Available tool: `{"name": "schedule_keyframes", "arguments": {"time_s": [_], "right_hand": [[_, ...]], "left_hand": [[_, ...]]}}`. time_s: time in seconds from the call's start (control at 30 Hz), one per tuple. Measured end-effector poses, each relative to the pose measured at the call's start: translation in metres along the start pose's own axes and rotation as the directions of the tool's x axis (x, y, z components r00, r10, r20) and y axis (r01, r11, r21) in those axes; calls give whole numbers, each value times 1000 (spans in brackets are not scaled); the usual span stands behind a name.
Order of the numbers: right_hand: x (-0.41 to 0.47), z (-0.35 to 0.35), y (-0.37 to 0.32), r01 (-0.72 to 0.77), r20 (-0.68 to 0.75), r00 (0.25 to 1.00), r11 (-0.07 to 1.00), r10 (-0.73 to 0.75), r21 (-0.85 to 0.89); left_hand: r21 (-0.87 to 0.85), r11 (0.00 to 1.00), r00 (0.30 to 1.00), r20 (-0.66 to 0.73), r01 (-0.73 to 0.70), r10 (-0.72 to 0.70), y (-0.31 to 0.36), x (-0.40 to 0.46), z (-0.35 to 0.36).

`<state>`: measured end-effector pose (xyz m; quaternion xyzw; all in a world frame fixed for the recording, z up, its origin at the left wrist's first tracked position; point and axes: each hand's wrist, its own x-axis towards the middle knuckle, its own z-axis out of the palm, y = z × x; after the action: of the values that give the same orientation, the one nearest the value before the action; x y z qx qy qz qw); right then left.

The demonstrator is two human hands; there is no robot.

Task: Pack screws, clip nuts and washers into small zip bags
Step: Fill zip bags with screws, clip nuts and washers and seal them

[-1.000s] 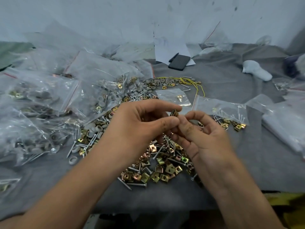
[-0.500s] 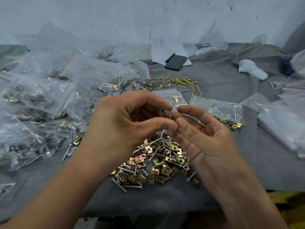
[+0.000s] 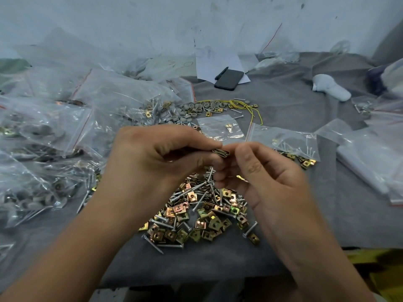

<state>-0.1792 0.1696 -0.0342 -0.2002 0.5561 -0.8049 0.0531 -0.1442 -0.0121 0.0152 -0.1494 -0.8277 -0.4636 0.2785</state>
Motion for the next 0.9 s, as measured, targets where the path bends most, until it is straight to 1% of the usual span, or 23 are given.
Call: {"name": "schedule_keyframes", "arguments": {"time_s": [0.13,0.23,0.27,0.33,0.37,0.43,0.5,0.57,0.67,0.7,0.77,0.83,0.9], "right_hand": [[2,2,-1,-23,22,999,1000,24,-15],[1,2,-3,-36,12,999,997,37,-72],[0,2,-3,-22,7,1000,991,23,-131],[-3,4,-4,58,-4,998,943,-62,-328],[-4,6,-4,101,-8,993,902,-115,-419],[-5,11,-3,161,-37,977,834,-211,-528],[-4,13,-1,189,-71,955,779,-287,-598],[-3,12,1,195,-75,941,710,-330,-677],[-4,13,1,212,-56,927,642,-371,-736],[-4,13,1,222,-53,922,634,-384,-740],[-3,14,3,225,-67,919,656,-389,-720],[-2,14,4,221,-82,923,691,-377,-688],[-1,14,4,207,-94,938,758,-333,-618]], "left_hand": [[67,997,999,29,-43,42,-5,0,1],[71,996,998,41,-53,50,-8,0,1],[79,995,998,45,-55,52,-8,0,1],[80,996,998,54,-46,41,-9,0,2],[47,999,999,53,-1,-2,-9,0,3],[-86,981,984,55,176,-172,-7,0,6],[-229,915,942,119,333,-313,-6,1,9],[-343,841,908,192,419,-373,-7,1,11],[-473,752,888,219,458,-404,-6,0,14],[-505,729,885,216,462,-412,-5,0,15],[-541,696,877,211,472,-431,-5,1,15],[-569,655,862,238,497,-448,-4,1,14],[-590,616,847,271,522,-457,-3,1,13]]}}
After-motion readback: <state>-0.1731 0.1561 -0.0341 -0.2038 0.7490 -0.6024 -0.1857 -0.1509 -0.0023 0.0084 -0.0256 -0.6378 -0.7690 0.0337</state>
